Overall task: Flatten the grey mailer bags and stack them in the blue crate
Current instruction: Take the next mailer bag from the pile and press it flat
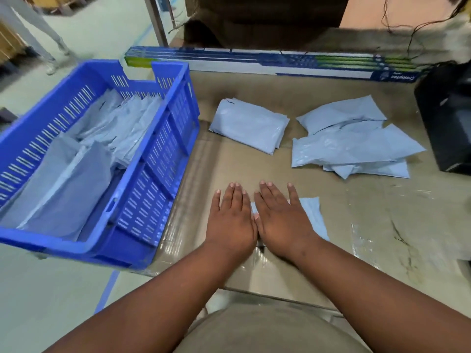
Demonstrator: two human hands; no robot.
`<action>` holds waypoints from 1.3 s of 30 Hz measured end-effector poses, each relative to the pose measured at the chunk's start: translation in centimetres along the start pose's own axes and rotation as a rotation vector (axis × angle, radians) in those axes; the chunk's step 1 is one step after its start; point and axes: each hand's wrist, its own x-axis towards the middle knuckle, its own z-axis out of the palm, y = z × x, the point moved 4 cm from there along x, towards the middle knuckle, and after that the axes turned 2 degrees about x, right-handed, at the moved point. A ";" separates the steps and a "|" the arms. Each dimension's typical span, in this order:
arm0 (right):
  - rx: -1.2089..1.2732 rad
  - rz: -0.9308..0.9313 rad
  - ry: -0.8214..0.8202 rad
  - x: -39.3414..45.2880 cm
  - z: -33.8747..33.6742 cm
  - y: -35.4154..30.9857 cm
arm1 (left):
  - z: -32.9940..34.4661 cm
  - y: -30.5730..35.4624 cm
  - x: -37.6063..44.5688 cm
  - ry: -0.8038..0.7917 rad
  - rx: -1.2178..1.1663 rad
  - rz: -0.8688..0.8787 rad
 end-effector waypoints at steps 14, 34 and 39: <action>-0.007 -0.033 0.054 -1.4 0.8 3.6 | 1.7 4.1 1.6 0.133 -0.105 0.106; 0.146 -0.008 0.068 -0.8 2.0 4.9 | 2.5 3.9 2.3 0.140 -0.106 0.101; 0.159 -0.016 0.053 -1.4 1.2 5.0 | 1.6 4.2 1.7 0.122 -0.093 0.072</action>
